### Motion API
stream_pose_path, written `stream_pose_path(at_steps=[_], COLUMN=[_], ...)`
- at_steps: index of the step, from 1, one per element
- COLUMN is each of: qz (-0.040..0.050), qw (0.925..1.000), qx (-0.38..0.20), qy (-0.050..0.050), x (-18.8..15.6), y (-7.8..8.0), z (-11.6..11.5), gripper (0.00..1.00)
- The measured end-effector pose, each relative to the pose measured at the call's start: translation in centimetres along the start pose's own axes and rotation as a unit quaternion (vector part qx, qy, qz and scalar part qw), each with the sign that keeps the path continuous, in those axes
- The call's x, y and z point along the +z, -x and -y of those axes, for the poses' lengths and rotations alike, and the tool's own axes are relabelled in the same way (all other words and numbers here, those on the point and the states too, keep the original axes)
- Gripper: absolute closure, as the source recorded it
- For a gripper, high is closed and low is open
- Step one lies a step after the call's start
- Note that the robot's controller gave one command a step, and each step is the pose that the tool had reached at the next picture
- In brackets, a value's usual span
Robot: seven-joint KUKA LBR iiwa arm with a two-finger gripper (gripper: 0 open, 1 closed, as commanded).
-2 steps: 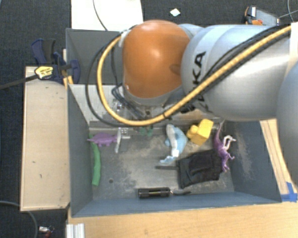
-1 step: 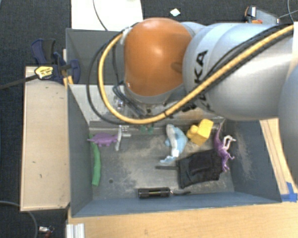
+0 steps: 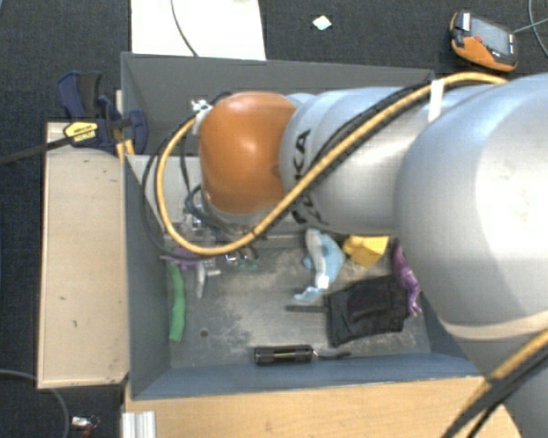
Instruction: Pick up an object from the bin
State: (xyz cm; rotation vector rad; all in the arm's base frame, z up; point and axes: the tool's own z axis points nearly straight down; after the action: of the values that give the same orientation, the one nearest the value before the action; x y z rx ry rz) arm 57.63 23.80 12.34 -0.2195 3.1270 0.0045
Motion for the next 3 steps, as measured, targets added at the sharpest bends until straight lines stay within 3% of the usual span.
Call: stream_pose_path(at_steps=[1,2,3], qz=[0.0044,-0.0027,0.0069], qw=[0.9995,0.9958,0.9999], qx=[-0.031,0.091,0.01], qy=[0.001,0.0,0.002], x=[-3.1,2.1,5.3], y=[1.3,0.9,1.7], z=[-0.6,-1.1,-1.4], gripper=[0.0,0.0,0.0])
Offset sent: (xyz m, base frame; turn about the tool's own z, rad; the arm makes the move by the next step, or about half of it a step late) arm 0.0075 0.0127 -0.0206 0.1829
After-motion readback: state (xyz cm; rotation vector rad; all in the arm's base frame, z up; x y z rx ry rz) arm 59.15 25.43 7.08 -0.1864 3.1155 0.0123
